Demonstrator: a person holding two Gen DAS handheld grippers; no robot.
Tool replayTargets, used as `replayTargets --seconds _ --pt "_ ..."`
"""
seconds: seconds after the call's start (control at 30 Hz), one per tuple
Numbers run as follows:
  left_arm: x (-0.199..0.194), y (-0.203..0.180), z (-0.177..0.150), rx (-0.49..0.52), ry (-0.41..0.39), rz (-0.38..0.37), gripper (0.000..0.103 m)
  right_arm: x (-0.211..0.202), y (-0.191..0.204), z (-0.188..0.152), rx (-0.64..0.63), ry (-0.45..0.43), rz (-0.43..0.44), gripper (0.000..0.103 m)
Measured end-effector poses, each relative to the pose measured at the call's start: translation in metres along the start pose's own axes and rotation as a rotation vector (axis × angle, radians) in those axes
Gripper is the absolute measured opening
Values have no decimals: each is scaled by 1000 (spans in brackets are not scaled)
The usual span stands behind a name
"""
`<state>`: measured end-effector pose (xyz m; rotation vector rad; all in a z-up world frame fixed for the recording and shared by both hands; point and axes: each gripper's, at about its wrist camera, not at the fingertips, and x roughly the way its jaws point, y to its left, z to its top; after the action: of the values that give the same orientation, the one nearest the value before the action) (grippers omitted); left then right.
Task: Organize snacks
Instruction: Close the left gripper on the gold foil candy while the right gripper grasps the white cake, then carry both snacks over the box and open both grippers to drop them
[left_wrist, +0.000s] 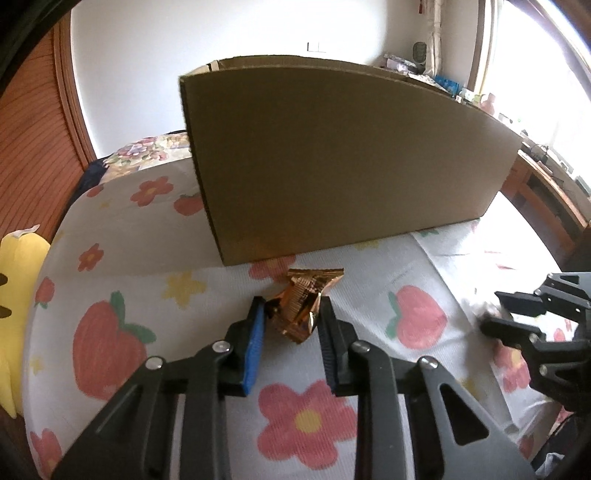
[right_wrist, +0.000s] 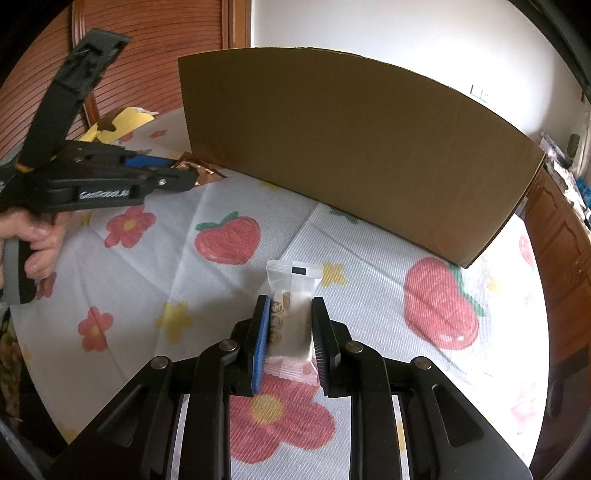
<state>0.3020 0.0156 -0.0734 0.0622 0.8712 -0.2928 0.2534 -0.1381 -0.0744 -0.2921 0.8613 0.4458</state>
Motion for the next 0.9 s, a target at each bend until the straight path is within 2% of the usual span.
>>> replayTargets --seconds 0.53,0.67,0.9 --pt "-62 -14 0 14 -142 -15 25 0 0 -1 -11 -6 -14 20" --pt "-76 -19 4 22 -173 -26 25 -7 7 -1 -44 -44 -42 20" --pt "-94 -27 13 20 -225 -46 25 -34 -1 9 -8 -112 -10 20"
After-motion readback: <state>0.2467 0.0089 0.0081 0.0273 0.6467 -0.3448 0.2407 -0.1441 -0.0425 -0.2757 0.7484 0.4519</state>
